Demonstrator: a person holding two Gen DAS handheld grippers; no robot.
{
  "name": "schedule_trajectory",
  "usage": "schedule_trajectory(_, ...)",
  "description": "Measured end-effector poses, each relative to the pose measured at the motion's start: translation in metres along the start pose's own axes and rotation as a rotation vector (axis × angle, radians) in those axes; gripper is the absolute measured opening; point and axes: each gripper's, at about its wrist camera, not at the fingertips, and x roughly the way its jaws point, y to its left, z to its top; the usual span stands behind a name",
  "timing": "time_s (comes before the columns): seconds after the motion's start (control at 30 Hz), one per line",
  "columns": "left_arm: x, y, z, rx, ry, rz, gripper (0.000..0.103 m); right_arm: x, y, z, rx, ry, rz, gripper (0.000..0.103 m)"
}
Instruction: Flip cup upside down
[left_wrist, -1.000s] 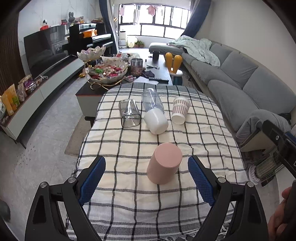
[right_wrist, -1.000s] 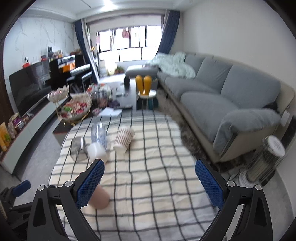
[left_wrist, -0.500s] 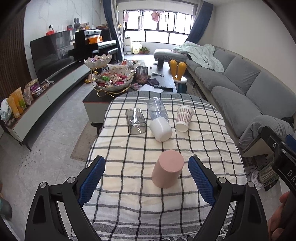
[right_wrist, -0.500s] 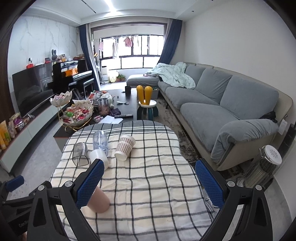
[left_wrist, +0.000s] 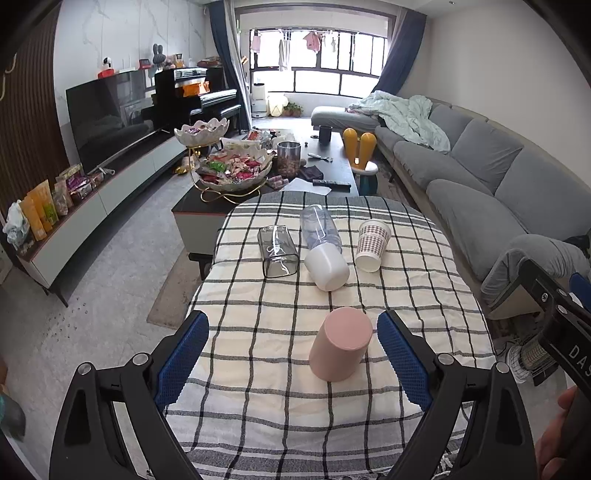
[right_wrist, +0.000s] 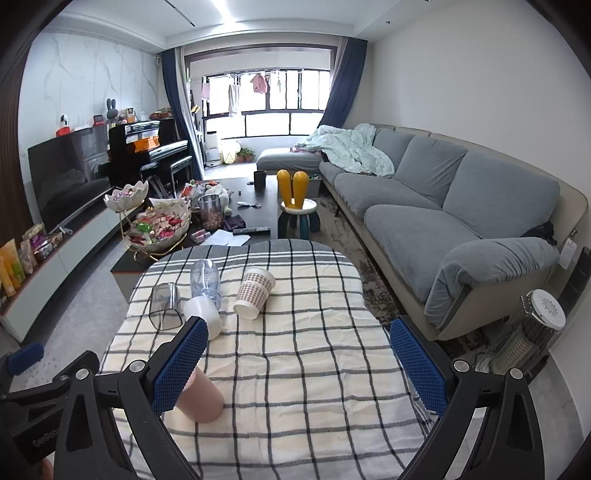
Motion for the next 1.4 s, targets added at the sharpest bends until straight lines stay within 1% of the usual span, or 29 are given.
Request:
schedule_trajectory(0.5, -0.002, -0.001, 0.000, 0.001, -0.008, 0.007, 0.094, 0.000, 0.000, 0.000, 0.000, 0.001, 0.001, 0.099)
schedule_trajectory(0.73, -0.005, -0.002, 0.001, 0.003, -0.030, 0.020, 0.094, -0.001, 0.001, -0.001, 0.001, 0.001, 0.003, 0.099)
schedule_trajectory(0.97, -0.006, -0.001, 0.001, 0.001, -0.036, 0.024, 0.094, -0.001, 0.001, -0.001, 0.002, 0.001, 0.004, 0.099)
schedule_trajectory(1.23, -0.011, -0.002, 0.003, 0.005, -0.068, 0.036, 0.094, -0.001, 0.001, -0.001, 0.003, 0.001, 0.003, 0.099)
schedule_trajectory(1.4, -0.012, -0.003, 0.003, 0.008, -0.071, 0.041, 0.094, -0.001, 0.001, -0.001, 0.003, 0.002, 0.003, 0.099)
